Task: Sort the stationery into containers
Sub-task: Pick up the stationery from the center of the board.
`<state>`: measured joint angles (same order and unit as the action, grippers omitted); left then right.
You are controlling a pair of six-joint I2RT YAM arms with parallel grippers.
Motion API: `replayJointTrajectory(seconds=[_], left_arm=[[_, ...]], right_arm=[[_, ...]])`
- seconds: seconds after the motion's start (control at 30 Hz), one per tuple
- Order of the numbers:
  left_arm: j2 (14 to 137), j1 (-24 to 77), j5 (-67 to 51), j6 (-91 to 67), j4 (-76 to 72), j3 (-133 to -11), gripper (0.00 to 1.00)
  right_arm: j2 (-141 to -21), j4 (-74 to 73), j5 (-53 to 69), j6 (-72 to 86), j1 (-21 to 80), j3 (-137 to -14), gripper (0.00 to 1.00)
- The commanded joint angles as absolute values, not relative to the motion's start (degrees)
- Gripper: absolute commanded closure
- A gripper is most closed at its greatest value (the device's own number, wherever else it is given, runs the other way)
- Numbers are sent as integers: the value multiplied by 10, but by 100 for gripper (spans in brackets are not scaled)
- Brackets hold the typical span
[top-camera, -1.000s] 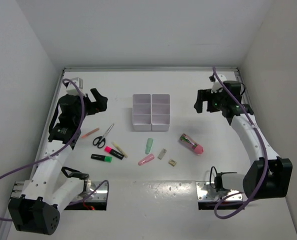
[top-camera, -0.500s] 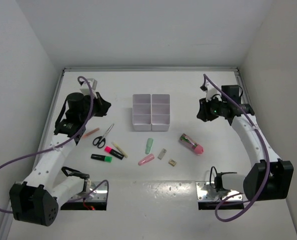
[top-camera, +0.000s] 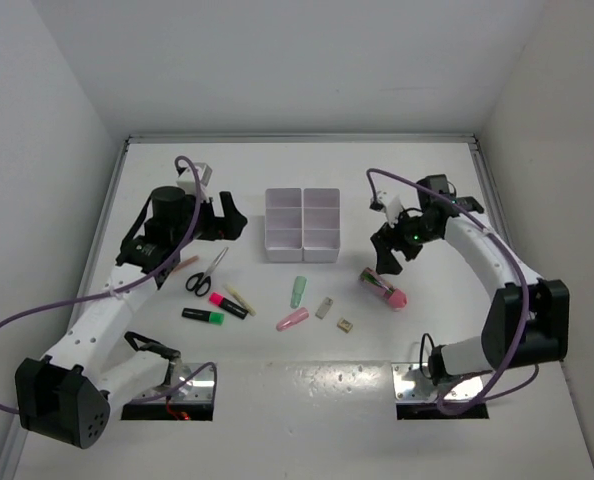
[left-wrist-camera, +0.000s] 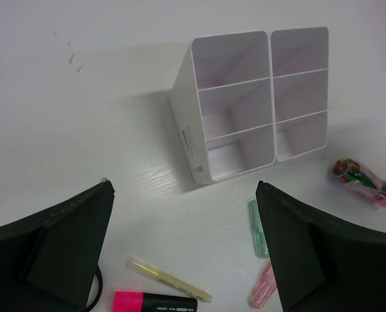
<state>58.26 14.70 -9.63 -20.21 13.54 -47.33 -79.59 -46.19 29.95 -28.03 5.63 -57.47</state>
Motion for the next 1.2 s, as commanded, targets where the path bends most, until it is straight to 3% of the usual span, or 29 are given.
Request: replayJointTrajectory(seconds=[0.0, 0.27, 0.5, 0.7, 1.17], left_arm=[[583, 150, -97, -206, 128, -504, 3], [589, 150, -98, -206, 128, -504, 3], [589, 150, -93, -206, 134, -504, 3], [594, 150, -93, -206, 134, -504, 3], [594, 150, -93, -206, 134, -504, 3]], right_arm=[[-839, -483, 264, -331, 95, -612, 10], [-908, -425, 120, -280, 195, -636, 13], [-932, -388, 41, -243, 242, -616, 10], [-937, -332, 3, -231, 261, -558, 10], [-978, -303, 8, -231, 283, -535, 22]])
